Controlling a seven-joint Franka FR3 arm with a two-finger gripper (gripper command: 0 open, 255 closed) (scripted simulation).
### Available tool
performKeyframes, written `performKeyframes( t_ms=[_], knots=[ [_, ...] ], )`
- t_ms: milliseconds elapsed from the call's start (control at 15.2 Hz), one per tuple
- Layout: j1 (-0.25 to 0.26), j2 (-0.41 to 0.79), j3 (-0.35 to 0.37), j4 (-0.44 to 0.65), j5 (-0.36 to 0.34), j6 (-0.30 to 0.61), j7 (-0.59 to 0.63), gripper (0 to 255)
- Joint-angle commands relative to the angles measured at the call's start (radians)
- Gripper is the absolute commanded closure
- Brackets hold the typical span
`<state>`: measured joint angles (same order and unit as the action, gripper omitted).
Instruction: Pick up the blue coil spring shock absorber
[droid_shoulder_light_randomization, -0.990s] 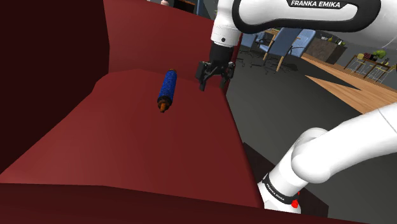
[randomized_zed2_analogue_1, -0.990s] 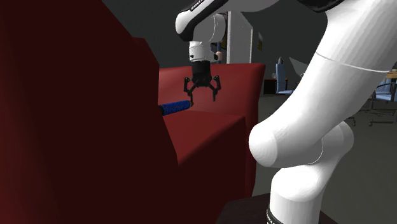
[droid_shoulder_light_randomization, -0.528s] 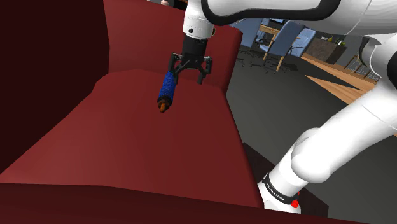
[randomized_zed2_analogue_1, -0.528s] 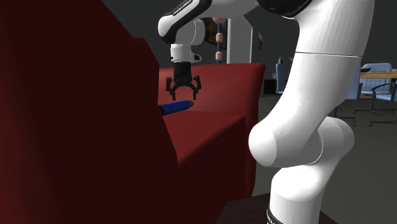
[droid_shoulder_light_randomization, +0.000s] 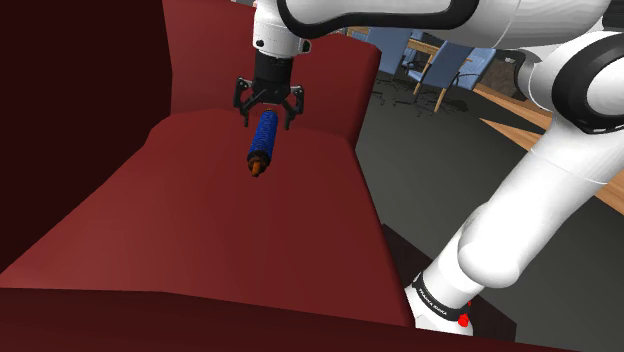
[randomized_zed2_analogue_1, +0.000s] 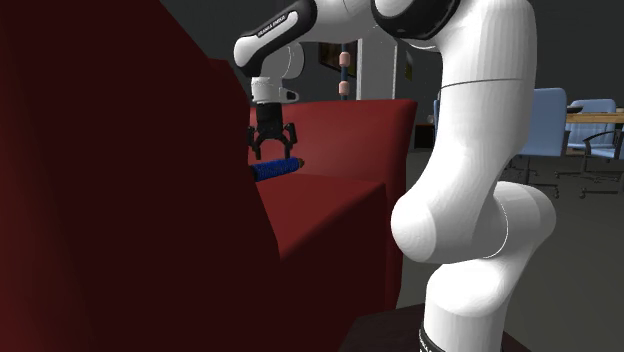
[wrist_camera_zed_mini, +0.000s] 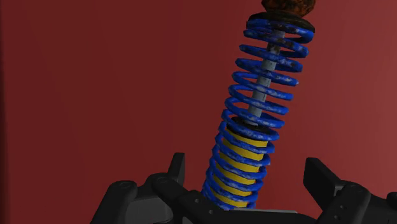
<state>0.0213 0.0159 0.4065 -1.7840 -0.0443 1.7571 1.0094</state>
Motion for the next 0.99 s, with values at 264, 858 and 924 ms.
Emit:
performKeyframes(
  t_ms=[264, 858, 924],
  knots=[
    [0.0, 0.006, 0.0, -0.068, -0.004, 0.075, 0.007, 0],
    [0.001, 0.008, 0.001, -0.066, -0.004, 0.073, 0.009, 255],
    [0.001, 0.008, 0.001, -0.066, -0.004, 0.074, 0.009, 255]
  ],
)
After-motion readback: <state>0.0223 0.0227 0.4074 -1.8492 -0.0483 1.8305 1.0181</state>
